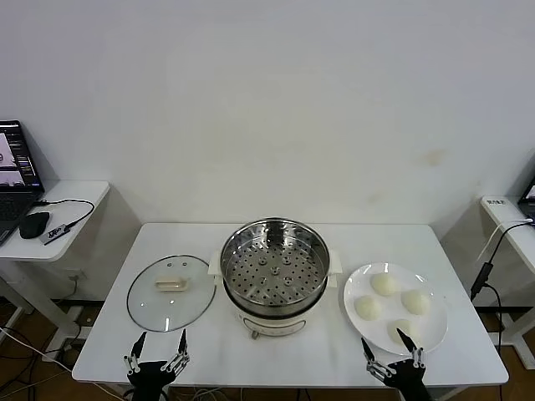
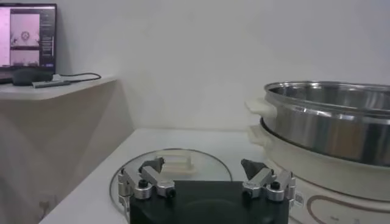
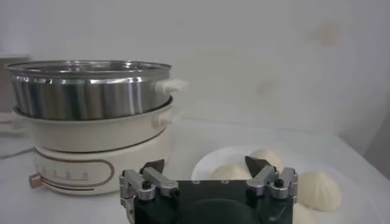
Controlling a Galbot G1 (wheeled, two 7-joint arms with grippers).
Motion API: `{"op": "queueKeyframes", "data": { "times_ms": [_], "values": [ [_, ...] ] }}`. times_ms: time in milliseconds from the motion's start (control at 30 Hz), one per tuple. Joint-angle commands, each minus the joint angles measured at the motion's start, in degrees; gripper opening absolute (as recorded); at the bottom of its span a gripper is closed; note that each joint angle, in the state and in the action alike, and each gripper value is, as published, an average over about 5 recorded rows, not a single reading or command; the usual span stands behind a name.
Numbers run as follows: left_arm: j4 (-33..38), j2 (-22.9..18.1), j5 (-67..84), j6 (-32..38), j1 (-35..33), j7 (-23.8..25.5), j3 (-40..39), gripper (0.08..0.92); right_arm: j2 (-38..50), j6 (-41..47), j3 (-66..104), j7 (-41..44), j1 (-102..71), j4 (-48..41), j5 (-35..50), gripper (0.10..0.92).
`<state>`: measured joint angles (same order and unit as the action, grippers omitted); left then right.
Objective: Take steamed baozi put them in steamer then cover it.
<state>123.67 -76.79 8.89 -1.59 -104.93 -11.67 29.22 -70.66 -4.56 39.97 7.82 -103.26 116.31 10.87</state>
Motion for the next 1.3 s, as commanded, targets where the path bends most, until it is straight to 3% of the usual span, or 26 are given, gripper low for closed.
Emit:
{"op": "queueKeyframes", "data": {
  "times_ms": [33, 300, 667, 967, 1300],
  "values": [
    [1.1, 0.1, -3.1, -5.4, 0.9, 0.5, 0.2, 0.823, 4.3, 0.8, 3.1, -1.5, 4.6, -1.2, -12.2, 0.823],
    [0.4, 2.3, -5.8, -4.3, 2.6, 0.7, 0.8, 0.823, 14.3, 4.2, 7.1, 5.3, 13.3, -6.2, -32.1, 0.823],
    [0.4, 3.9, -7.6, -4.2, 3.0, 0.7, 0.9, 0.823, 33.9, 7.6, 1.4, 24.2, 27.2, -12.3, -43.0, 0.823],
    [-0.4, 3.8, -8.1, -4.0, 3.4, 0.7, 0.9, 0.823, 47.0, 8.8, -17.4, 37.7, 45.3, -21.0, -35.4, 0.823],
    [-0.4, 3.7, -8.3, -3.5, 3.2, -0.2, 1.4, 0.823, 48.5, 8.0, -56.6, 49.2, 79.9, -29.9, -25.1, 0.823]
  ]
}}
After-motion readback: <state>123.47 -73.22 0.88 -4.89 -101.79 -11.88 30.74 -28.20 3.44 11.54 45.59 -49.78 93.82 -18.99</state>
